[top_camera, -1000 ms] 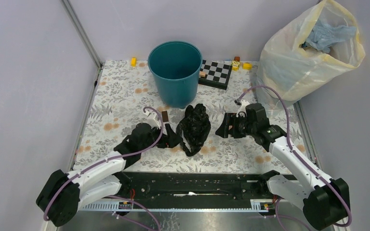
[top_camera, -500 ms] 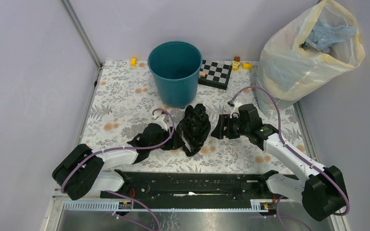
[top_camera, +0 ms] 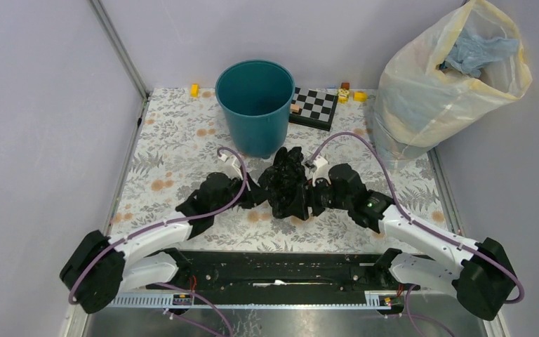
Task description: Put the trash bags into the trash bin
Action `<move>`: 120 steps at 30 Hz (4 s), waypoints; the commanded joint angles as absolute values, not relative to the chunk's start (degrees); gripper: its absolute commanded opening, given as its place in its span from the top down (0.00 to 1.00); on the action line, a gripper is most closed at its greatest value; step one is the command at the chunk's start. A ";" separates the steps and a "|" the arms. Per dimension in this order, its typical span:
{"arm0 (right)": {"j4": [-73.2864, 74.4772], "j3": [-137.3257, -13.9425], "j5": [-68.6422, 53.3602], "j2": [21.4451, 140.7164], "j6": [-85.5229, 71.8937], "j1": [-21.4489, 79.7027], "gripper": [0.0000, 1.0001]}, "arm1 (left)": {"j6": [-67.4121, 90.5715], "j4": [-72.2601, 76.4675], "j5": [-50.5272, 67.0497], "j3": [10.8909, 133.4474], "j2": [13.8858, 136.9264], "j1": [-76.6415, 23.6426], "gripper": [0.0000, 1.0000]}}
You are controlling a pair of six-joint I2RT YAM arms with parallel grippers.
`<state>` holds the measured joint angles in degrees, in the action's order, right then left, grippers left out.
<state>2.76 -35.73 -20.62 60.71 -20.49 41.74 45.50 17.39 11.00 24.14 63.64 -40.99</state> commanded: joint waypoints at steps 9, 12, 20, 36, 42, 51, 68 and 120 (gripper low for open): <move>-7.33 -35.88 -14.51 59.10 -16.16 51.51 0.24 | 59.21 24.13 19.79 27.85 56.43 -44.34 1.00; -7.12 -36.56 -13.75 59.66 -16.24 51.96 0.28 | 60.14 25.59 20.72 28.60 55.66 -45.20 1.00; -6.48 -38.30 -10.68 56.11 -18.63 52.12 0.92 | 59.60 22.95 22.54 33.32 53.82 -45.53 0.86; 14.80 -50.78 16.35 52.32 -20.53 52.12 1.00 | 45.94 6.34 2.86 24.48 46.32 -45.56 0.35; 17.03 -48.26 17.82 50.39 -22.98 52.12 1.00 | 45.94 15.95 3.46 21.34 54.61 -45.54 0.35; 31.38 -42.68 23.93 42.46 -33.08 52.12 0.92 | 45.94 30.43 10.23 21.02 67.72 -46.44 0.35; 42.16 -35.42 22.13 37.68 -52.66 52.08 0.95 | 45.94 48.22 9.84 26.00 86.16 -51.89 0.35; 44.82 -33.43 28.73 26.55 -57.62 52.12 0.97 | 36.37 7.90 5.10 46.64 72.86 -51.67 0.66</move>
